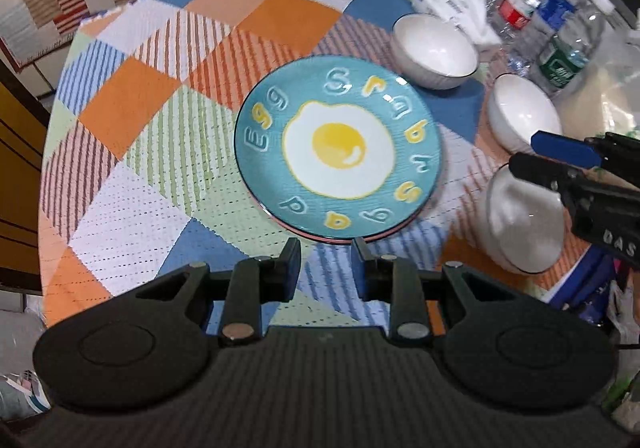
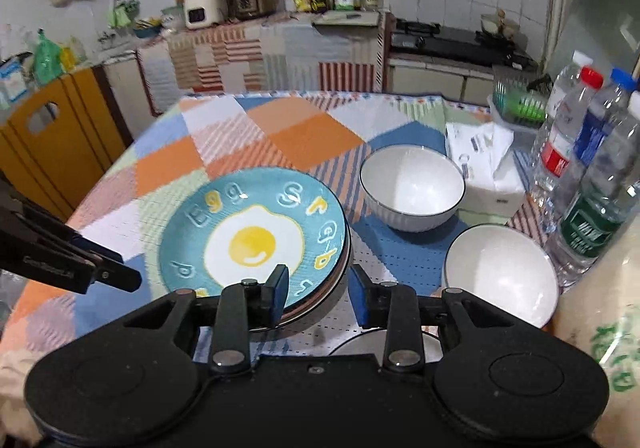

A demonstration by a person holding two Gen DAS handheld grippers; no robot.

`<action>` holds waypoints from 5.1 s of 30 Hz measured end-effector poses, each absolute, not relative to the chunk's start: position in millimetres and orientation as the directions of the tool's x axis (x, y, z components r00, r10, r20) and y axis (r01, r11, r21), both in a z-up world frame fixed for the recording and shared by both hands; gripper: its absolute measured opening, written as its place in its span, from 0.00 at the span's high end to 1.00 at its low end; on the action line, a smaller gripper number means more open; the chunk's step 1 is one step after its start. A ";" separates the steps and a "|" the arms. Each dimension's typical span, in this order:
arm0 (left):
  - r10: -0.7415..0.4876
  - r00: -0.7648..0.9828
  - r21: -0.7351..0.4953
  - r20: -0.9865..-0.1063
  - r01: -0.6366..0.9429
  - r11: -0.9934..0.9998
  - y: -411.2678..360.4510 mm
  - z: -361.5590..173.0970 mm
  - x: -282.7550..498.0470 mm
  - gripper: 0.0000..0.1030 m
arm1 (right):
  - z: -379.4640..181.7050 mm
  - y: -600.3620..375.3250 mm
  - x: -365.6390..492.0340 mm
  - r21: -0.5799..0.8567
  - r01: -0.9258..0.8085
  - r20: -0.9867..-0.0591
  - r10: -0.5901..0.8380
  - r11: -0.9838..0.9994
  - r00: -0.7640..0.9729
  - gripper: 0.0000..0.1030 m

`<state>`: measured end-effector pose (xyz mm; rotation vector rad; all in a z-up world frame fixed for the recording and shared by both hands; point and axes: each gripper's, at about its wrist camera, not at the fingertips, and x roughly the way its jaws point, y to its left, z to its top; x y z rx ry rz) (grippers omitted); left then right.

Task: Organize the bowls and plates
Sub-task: 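Move both grippers to the rim of a white bowl, then close both grippers on the white bowl rim and lift it, then set the white bowl down beside the plate stack and open both grippers, then move both grippers to the second white bowl beside the rice bag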

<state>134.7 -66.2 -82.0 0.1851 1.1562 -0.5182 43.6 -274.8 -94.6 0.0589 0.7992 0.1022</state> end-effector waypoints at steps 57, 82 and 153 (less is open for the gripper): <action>-0.453 0.221 -0.268 -0.864 0.560 0.784 -181.5 -159.5 83.7 0.89 | -195.9 -367.4 -9.6 0.339 0.292 -0.776 0.091 0.894 0.624 0.81; -0.309 0.117 -0.225 -0.944 0.457 0.860 -95.8 -150.6 88.8 0.90 | -189.0 -294.4 25.8 0.425 0.197 -0.831 0.294 0.884 0.472 0.83; -0.620 0.271 -0.389 -0.737 0.579 0.716 -239.0 -125.8 157.7 0.41 | -208.2 -358.7 22.2 0.110 0.356 -0.666 -0.197 0.928 0.719 0.26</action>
